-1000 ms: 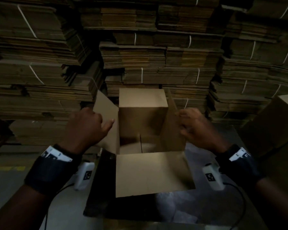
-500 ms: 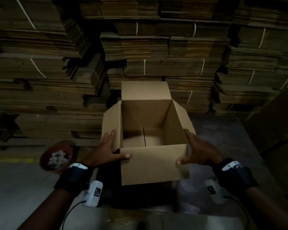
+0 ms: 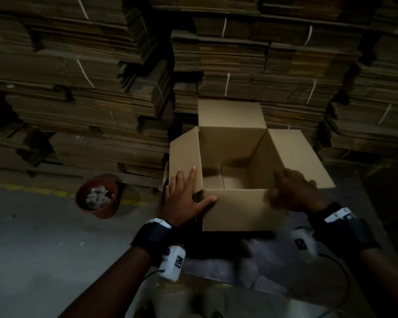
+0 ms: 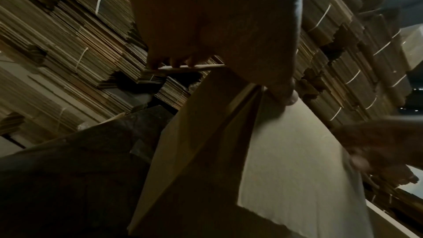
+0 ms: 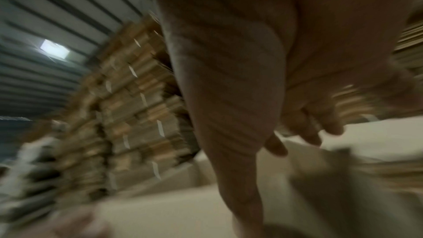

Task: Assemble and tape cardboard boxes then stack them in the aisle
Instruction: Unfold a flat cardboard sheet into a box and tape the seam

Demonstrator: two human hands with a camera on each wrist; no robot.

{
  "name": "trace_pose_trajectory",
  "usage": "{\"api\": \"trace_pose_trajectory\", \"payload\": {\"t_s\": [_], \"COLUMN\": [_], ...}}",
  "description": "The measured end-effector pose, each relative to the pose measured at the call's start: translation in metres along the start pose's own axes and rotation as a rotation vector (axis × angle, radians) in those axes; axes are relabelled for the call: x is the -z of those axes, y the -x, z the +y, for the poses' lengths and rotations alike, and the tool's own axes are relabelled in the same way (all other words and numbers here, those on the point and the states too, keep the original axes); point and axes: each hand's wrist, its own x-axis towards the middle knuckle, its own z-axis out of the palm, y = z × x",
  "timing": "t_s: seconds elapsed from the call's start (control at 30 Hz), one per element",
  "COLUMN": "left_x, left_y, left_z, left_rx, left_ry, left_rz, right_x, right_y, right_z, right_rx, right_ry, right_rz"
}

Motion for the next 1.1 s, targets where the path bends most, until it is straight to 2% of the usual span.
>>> {"api": "trace_pose_trajectory", "payload": {"t_s": [0.07,0.17,0.33,0.4,0.53,0.6,0.77,0.9,1.1], "left_x": [-0.001,0.0,-0.006,-0.016,-0.044,-0.05,-0.039,-0.036,-0.002], "left_y": [0.006,0.019,0.051,0.063,0.064,0.056,0.027,0.022,0.04], "left_z": [0.003,0.001,-0.015,-0.019,-0.014,-0.003,0.028,0.038,0.032], "left_rx": [0.021,0.054,0.166,0.23,0.355,0.357,0.238,0.107,-0.113], "left_ry": [-0.011,0.006,0.208,0.349,0.47,0.459,0.409,0.4,0.022], "left_rz": [0.035,0.134,0.485,0.521,0.32,0.2,0.101,0.14,-0.029], "right_x": [0.015,0.022,0.015,0.008,-0.006,-0.006,0.023,0.065,0.095], "right_y": [0.003,0.001,-0.015,-0.022,-0.026,-0.023,-0.012,0.002,0.0], "right_z": [-0.029,-0.072,-0.124,-0.132,-0.132,-0.127,-0.095,-0.056,0.011], "right_rx": [0.144,0.377,0.529,0.591,0.678,0.688,0.723,0.703,0.608], "right_ry": [-0.042,-0.223,-0.239,-0.231,-0.313,-0.379,-0.519,-0.577,-0.737], "right_rz": [0.019,0.077,0.059,0.023,-0.02,-0.003,0.027,0.078,0.099]}}
